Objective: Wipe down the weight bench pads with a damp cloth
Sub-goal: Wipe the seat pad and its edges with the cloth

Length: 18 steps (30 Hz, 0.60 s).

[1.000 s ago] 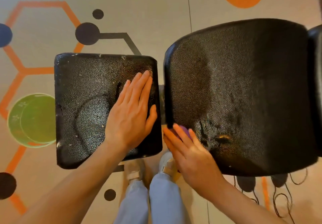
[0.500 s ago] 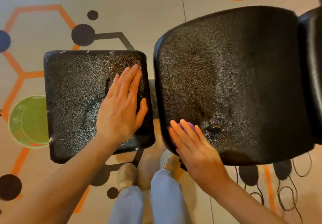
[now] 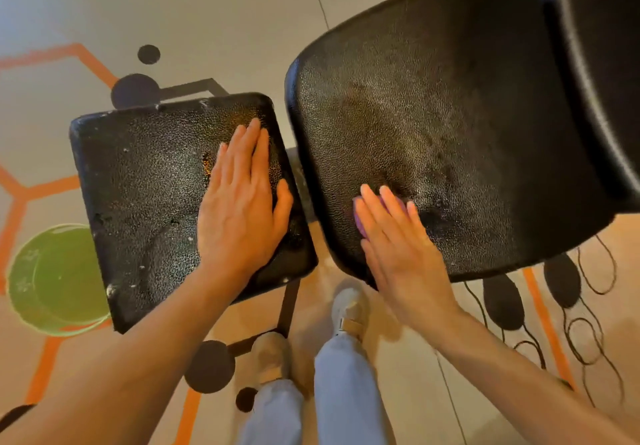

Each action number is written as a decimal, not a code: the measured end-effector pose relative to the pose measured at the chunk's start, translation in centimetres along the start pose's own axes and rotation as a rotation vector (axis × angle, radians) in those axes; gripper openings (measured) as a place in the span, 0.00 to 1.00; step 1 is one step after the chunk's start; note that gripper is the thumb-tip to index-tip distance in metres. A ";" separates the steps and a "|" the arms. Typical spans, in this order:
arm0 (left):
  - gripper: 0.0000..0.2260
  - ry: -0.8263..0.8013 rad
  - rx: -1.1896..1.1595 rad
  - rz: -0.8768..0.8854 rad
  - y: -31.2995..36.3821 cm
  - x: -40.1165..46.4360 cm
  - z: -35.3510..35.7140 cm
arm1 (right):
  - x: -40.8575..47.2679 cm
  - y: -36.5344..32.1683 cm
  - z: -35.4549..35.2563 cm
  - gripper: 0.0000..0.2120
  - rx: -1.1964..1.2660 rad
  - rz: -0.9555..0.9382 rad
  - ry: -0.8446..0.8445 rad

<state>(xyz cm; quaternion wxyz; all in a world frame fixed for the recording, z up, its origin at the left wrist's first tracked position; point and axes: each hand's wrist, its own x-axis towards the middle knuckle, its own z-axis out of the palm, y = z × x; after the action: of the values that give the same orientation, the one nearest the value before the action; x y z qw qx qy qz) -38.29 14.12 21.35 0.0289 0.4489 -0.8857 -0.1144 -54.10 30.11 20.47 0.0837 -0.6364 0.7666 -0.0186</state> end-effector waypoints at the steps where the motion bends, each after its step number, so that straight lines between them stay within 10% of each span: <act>1: 0.28 0.004 -0.003 0.003 0.0 0.0 0.0 | 2.6 -0.2 -0.1 0.24 0.004 0.029 0.016; 18: 0.26 0.012 -0.035 0.039 -0.5 -0.2 0.1 | 6.9 2.3 -0.9 0.24 -0.062 0.109 0.027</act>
<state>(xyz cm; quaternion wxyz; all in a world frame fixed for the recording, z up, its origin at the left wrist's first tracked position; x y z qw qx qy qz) -37.83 14.03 21.11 0.0445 0.4315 -0.8921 -0.1265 -57.71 23.69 20.33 0.0545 -0.5955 0.8015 0.0010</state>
